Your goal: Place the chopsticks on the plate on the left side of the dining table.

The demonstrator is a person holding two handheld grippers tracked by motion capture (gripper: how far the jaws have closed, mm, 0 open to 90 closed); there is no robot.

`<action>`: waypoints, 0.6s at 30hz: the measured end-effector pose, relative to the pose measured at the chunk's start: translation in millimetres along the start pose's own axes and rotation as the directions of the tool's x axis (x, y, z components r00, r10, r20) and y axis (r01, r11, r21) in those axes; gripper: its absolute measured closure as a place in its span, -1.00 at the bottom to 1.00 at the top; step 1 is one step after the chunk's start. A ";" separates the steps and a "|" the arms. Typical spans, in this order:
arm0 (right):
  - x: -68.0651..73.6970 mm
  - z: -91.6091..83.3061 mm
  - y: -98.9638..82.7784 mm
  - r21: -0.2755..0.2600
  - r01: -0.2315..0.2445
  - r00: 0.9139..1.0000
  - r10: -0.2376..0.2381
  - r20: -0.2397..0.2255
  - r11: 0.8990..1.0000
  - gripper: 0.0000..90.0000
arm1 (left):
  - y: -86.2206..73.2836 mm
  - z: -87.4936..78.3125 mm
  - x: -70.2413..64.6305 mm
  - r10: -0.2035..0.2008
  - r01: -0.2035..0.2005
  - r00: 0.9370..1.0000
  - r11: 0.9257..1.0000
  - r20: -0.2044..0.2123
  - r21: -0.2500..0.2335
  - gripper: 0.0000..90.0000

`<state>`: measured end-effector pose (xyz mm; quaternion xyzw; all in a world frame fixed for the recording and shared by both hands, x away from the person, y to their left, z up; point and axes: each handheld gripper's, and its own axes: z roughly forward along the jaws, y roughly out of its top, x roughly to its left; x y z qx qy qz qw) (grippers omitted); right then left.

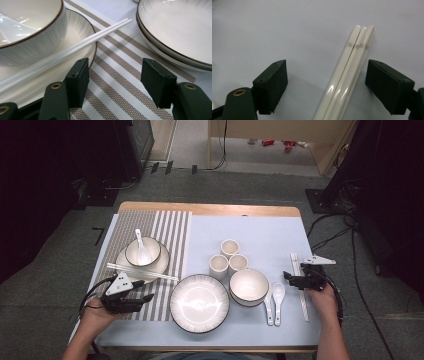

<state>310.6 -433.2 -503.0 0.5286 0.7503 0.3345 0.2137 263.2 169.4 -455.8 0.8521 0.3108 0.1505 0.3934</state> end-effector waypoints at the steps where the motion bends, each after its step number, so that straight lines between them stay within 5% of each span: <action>1: 0.0 0.0 0.0 0.000 0.000 1.000 0.000 0.000 1.000 -0.61 | 1.3 0.6 1.1 -0.017 0.018 1.000 1.000 -0.014 0.012 -0.15; 8: 0.0 0.0 0.0 0.000 0.000 1.000 0.000 0.000 1.000 -0.61 | 8.0 3.2 7.9 -0.097 0.096 0.995 0.995 0.030 0.028 0.15; 18: 0.1 0.0 0.0 0.000 0.000 1.000 0.000 0.000 1.000 -0.61 | 11.2 1.2 10.4 -0.095 0.095 0.995 0.994 -0.007 0.049 0.29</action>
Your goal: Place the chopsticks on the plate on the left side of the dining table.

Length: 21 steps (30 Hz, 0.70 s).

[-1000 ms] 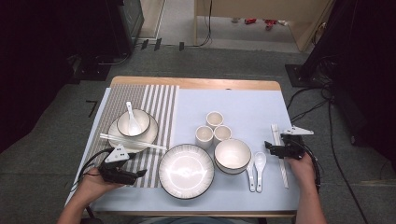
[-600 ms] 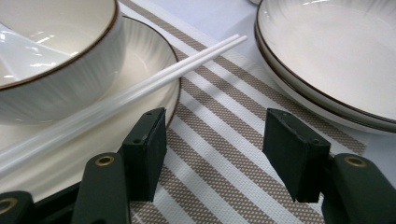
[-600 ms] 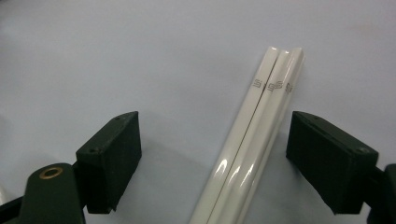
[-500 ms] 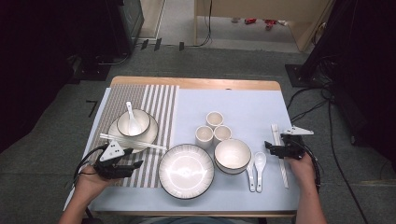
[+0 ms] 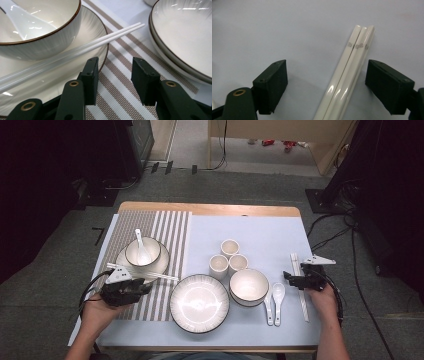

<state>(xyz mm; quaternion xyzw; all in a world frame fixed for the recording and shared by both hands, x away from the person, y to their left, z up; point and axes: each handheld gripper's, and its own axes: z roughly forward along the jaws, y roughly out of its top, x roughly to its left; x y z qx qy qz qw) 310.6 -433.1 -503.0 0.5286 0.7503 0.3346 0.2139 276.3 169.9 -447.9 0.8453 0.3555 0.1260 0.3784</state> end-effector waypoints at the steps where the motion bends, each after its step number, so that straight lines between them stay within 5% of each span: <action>1: 0.0 0.0 0.0 0.000 0.000 1.000 0.000 0.000 1.000 -0.61 | 0.0 0.1 0.3 0.000 0.000 1.000 1.000 0.005 -0.003 0.29; 21: 0.1 0.0 -0.1 0.000 0.000 1.000 0.000 0.001 1.000 -0.61 | 6.2 6.8 8.6 -0.058 0.061 0.995 0.998 0.079 -0.026 0.36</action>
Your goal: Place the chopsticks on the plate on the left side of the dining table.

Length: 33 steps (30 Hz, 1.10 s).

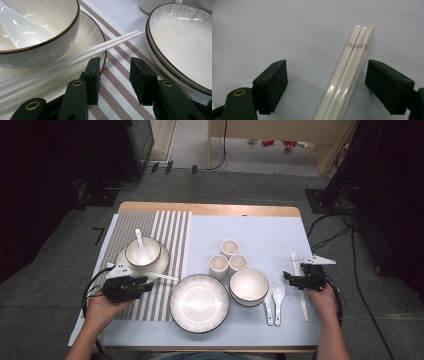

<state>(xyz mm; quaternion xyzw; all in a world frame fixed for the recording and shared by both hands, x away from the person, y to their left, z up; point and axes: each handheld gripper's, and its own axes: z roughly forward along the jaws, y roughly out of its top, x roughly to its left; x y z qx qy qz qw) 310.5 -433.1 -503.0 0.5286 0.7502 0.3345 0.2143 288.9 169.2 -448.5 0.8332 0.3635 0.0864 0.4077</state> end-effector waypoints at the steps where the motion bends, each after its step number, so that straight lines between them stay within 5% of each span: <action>1: 0.0 0.0 0.0 0.000 0.000 1.000 0.000 0.000 1.000 -0.61 | 0.4 0.3 0.8 0.001 -0.001 1.000 1.000 0.000 -0.001 0.36; 16: 0.1 0.0 0.0 0.000 0.000 1.000 0.000 0.001 1.000 -0.61 | 1.8 6.1 10.5 -0.031 0.031 1.000 0.999 -0.002 0.014 0.64; 33: 0.9 -0.2 -0.3 0.000 -0.001 1.000 0.001 0.006 1.000 -0.61 | 7.6 14.8 13.5 -0.023 0.024 1.000 0.999 -0.016 0.035 0.90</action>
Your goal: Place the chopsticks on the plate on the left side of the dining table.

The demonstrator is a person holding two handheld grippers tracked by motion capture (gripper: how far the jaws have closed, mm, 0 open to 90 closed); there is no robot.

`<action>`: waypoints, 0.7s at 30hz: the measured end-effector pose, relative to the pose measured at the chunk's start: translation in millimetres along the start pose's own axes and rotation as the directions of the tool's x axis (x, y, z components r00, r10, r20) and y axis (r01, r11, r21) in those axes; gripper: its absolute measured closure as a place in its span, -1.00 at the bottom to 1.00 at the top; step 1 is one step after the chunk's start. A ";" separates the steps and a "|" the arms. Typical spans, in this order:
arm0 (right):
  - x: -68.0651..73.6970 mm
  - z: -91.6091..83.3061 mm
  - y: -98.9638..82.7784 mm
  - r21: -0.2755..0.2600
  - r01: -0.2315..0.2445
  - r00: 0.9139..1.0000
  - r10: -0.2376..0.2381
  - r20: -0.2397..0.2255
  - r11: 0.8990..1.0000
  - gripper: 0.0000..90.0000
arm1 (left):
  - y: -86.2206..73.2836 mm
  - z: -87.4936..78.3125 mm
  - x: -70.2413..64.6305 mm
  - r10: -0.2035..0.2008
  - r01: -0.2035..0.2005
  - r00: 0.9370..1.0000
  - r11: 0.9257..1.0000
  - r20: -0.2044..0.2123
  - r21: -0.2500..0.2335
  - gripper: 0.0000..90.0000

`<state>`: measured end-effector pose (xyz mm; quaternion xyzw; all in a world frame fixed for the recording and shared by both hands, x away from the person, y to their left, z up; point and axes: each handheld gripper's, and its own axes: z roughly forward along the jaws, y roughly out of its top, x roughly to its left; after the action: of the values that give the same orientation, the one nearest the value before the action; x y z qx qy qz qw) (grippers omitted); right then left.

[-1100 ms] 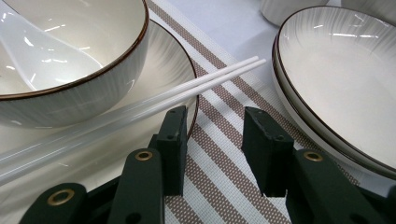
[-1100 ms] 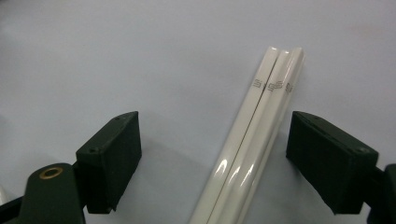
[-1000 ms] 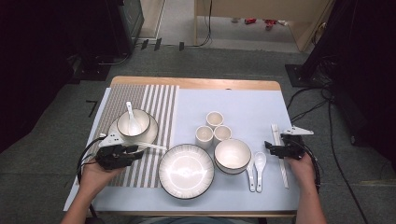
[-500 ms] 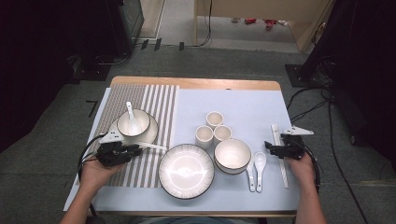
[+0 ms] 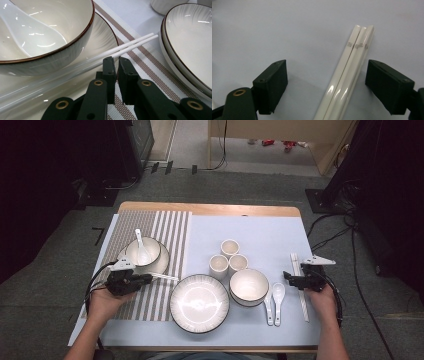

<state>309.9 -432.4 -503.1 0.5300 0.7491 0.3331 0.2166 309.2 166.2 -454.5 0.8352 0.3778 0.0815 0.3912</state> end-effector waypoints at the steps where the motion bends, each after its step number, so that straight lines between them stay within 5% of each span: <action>1: 0.1 0.0 0.0 0.000 0.000 1.000 0.000 0.000 1.000 -0.61 | 0.3 0.7 0.3 -0.004 0.004 1.000 1.000 0.007 0.000 0.90; 21: 1.5 -0.4 -0.5 -0.001 -0.007 1.000 0.007 0.012 1.000 -0.61 | 5.0 10.4 1.7 0.011 -0.011 1.000 1.000 -0.008 0.020 0.90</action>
<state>308.7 -431.2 -503.1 0.5346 0.7457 0.3311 0.2201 317.8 159.2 -458.3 0.8408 0.3756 0.0835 0.3807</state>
